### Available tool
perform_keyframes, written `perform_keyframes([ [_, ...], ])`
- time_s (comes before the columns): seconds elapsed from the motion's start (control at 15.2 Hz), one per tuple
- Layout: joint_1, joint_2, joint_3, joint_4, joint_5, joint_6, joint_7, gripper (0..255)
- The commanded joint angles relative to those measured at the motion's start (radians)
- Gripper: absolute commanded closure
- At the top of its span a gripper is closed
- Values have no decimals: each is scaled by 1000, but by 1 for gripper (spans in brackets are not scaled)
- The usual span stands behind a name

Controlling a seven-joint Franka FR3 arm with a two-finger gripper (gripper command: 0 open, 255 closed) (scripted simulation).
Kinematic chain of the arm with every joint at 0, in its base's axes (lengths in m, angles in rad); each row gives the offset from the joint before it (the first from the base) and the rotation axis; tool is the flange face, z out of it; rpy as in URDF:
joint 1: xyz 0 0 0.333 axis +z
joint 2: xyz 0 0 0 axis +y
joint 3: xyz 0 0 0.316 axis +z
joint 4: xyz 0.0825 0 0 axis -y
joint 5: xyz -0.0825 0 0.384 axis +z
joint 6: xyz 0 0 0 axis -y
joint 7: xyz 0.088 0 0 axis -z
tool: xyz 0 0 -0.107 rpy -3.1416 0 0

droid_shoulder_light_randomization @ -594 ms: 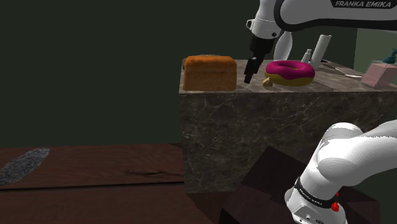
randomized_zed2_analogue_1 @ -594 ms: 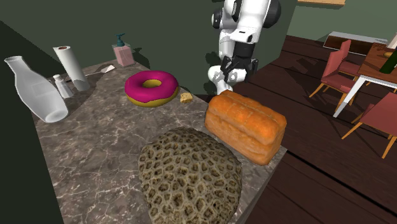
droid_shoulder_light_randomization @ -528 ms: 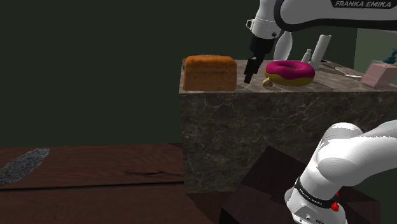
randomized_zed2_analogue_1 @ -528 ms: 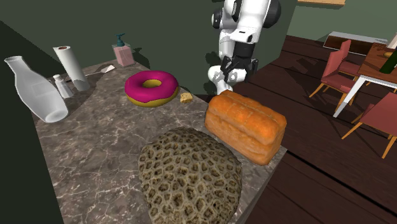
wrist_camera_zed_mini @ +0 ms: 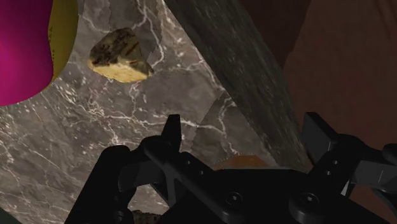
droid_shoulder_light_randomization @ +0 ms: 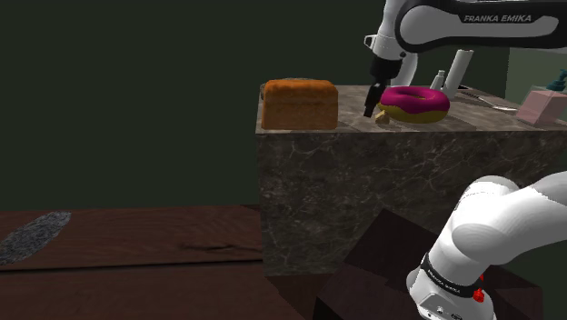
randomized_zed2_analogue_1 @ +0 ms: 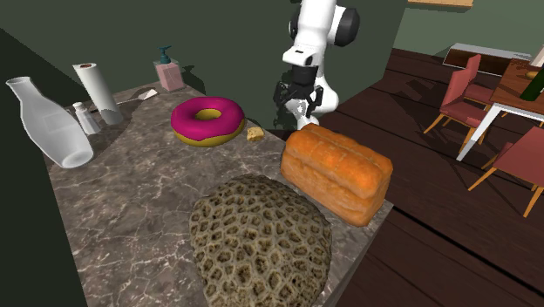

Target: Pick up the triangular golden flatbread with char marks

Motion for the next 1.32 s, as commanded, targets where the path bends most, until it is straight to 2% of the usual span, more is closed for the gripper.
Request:
perform_keyframes([
  [0.0,-13,13,-40,-1,-31,18,-52,0],
  [0.53,-53,109,-197,46,-131,98,-247,0],
  [1.12,-60,102,-213,-59,-150,195,-229,0],
  [1.19,-61,101,-213,-57,-150,192,-230,255],
  [1.25,-61,101,-213,-58,-150,193,-230,255],
])
